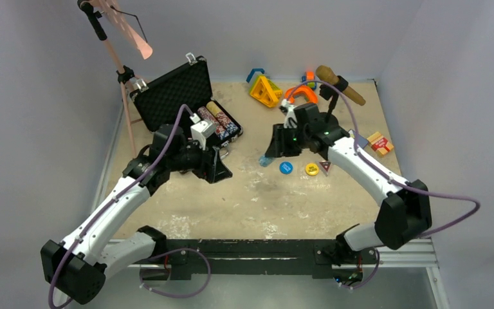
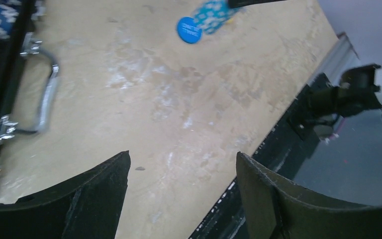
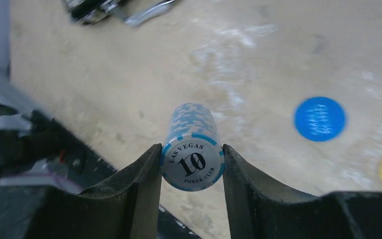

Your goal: Pack up texas hold em set

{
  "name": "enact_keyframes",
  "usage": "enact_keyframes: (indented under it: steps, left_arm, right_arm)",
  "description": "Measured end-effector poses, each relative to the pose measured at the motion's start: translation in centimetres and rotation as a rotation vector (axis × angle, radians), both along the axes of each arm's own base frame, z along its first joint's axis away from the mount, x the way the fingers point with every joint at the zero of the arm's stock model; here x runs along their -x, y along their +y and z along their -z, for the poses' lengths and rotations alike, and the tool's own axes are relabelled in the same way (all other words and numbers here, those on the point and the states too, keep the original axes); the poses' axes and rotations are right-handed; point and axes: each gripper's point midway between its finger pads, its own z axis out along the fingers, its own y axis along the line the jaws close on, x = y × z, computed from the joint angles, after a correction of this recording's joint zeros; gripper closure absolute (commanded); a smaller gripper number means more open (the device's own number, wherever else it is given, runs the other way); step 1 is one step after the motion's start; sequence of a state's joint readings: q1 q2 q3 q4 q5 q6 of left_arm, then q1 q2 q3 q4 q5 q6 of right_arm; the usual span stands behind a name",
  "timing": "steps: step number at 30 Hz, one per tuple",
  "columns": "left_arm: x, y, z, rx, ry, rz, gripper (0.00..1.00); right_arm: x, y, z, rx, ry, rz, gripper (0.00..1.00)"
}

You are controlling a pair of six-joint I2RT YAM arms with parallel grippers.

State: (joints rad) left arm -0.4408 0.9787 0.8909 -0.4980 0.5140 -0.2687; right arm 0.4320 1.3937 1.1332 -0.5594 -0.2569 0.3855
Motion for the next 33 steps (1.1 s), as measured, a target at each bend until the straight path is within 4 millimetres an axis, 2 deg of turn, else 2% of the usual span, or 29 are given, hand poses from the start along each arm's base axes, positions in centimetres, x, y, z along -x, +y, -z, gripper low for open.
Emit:
enact_keyframes:
  steps: [2,5,8,12,16,22,26,31,32,33]
  left_arm:
    - [1.1,-1.7,0.0,0.039,0.014,0.093,0.18]
    - [2.5,-3.5,-0.1,0.076,0.024,0.198,0.18]
    - [3.5,-4.6,0.0,0.086,0.03,0.258,0.17]
    - [4.1,-5.1,0.3,0.072,0.028,0.283,0.17]
    - [3.8,-5.0,0.7,0.042,0.004,0.277,0.17]
    - [4.0,-4.9,1.6,-0.002,0.003,0.277,0.23]
    - [3.7,-4.7,2.3,-0.034,0.005,0.263,0.4]
    - [3.3,-4.2,3.1,-0.069,0.017,0.237,0.46]
    - [3.4,-4.2,3.2,-0.072,0.021,0.236,0.51]
    - [3.4,-4.2,3.2,-0.073,0.022,0.236,0.61]
  right_arm:
    - [1.2,3.7,-0.1,-0.067,0.029,-0.114,1.0]
    - [3.9,7.8,0.3,-0.152,0.105,-0.257,1.0]
    - [6.5,10.4,0.3,-0.217,0.176,-0.364,1.0]
    - [8.6,12.5,-1.3,-0.299,0.202,-0.461,1.0]
    - [9.4,13.5,-2.8,-0.37,0.205,-0.516,1.0]
    - [9.9,13.8,-3.7,-0.41,0.203,-0.552,1.0]
    - [10.1,13.8,-4.2,-0.423,0.196,-0.565,1.0]
    - [10.2,13.9,-4.4,-0.431,0.193,-0.573,1.0]
    - [10.2,13.9,-4.4,-0.433,0.193,-0.576,1.0]
    - [10.2,13.9,-4.4,-0.433,0.191,-0.576,1.0]
